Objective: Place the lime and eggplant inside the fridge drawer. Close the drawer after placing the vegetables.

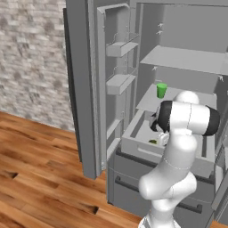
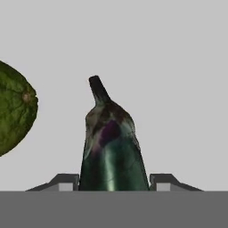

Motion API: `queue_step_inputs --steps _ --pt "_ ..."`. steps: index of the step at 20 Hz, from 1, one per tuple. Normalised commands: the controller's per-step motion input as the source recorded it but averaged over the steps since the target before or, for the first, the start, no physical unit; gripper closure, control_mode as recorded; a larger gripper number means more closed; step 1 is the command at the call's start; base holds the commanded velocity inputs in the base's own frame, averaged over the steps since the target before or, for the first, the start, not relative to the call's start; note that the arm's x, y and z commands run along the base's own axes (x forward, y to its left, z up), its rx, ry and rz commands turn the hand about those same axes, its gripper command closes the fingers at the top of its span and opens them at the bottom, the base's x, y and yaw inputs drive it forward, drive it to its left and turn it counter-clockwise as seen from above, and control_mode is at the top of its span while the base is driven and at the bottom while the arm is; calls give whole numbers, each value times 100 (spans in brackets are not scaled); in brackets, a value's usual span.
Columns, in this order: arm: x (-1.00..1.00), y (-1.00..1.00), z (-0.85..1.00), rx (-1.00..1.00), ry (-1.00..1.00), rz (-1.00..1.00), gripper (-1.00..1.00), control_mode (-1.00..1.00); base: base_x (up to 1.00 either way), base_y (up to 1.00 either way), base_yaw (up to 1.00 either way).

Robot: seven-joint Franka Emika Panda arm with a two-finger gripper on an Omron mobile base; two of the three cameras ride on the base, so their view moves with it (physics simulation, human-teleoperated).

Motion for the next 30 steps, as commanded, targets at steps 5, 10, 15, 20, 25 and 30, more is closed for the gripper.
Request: queue_step_inputs --steps 5,10,15,20,25,30 --pt "0 8 37 0 -7 1 -100 -100 0 0 0" --pt "-7 25 56 0 -5 0 -100 -100 0 0 0" --pt "-75 55 47 0 -4 0 -100 -100 0 0 0" --pt "-100 67 26 0 -4 0 -100 -100 0 0 0" --pt "-75 64 1 0 -4 0 -100 -100 0 0 0" --pt "-4 33 -5 -1 -19 0 -100 -100 0 0 0"
